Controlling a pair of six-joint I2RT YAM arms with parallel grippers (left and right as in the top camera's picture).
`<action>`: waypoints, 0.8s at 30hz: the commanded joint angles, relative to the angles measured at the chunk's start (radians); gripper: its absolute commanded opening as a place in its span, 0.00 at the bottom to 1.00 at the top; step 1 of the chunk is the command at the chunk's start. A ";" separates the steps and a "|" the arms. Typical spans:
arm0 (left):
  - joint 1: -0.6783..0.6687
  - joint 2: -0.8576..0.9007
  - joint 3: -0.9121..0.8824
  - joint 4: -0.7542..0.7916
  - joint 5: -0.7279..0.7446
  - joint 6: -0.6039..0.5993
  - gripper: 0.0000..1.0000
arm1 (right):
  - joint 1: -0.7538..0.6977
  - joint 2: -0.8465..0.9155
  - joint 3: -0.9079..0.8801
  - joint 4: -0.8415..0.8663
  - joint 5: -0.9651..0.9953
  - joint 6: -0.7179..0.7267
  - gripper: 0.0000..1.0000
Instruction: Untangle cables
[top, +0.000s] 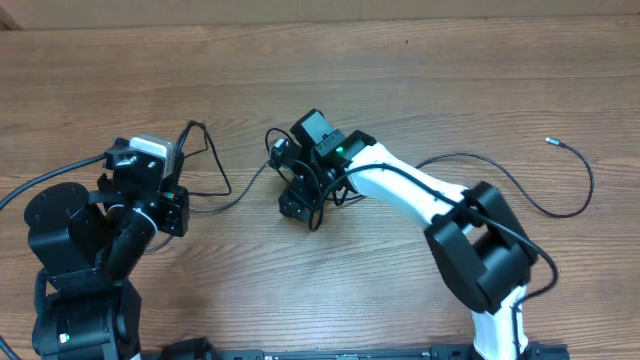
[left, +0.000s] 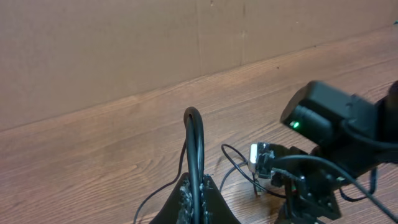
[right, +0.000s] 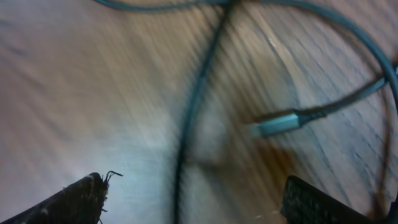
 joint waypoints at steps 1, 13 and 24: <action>0.006 -0.008 0.021 0.008 0.010 -0.021 0.04 | -0.006 0.016 0.005 0.029 0.105 -0.011 0.84; 0.006 -0.008 0.021 0.008 0.011 -0.021 0.04 | -0.007 -0.096 0.113 -0.011 0.339 0.103 0.04; 0.006 0.026 0.021 -0.007 0.012 -0.022 0.04 | -0.137 -0.392 0.531 -0.031 0.759 0.071 0.04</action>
